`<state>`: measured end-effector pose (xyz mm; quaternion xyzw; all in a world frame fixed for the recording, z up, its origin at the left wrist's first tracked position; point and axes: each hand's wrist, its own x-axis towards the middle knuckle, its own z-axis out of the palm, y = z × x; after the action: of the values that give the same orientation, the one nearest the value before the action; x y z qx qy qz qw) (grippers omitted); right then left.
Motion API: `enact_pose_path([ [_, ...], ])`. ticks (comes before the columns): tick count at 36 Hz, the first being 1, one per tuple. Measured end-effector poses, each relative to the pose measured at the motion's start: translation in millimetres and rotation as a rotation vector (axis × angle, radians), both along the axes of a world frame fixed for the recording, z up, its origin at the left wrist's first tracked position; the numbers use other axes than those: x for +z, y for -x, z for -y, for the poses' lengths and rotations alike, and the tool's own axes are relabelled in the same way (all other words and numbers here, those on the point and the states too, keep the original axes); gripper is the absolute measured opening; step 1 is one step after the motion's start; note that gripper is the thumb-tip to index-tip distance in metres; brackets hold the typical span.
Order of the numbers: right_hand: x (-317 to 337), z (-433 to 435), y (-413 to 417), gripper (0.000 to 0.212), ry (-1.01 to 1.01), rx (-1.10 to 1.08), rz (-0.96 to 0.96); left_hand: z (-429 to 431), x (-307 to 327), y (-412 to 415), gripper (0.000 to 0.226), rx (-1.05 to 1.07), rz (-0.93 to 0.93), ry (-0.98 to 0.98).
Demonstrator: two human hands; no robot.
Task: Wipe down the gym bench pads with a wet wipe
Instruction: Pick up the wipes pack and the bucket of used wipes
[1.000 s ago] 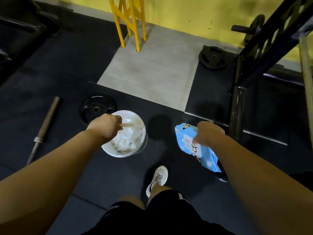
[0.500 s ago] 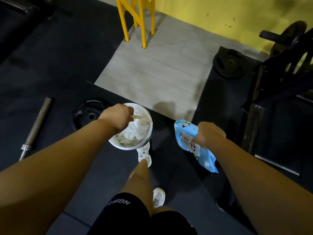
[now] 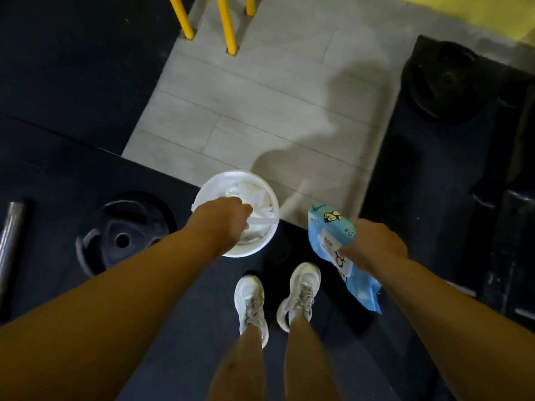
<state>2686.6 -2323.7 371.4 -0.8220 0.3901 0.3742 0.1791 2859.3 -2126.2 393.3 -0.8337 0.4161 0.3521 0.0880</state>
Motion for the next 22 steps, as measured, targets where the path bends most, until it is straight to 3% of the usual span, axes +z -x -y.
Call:
enact_pose_path([
  [9, -182, 43, -58, 0.034, -0.025, 0.044, 0.022, 46, -159, -59, 0.026, -0.105, 0.099, 0.052],
  [19, -306, 77, -94, 0.02, -0.128, -0.001, 0.083, 89, -249, -95, 0.021, -0.152, 0.169, 0.163],
  [22, -317, 86, -93, 0.041, -0.064, -0.03, 0.033, 99, -254, -94, 0.026, -0.166, 0.167, 0.192],
])
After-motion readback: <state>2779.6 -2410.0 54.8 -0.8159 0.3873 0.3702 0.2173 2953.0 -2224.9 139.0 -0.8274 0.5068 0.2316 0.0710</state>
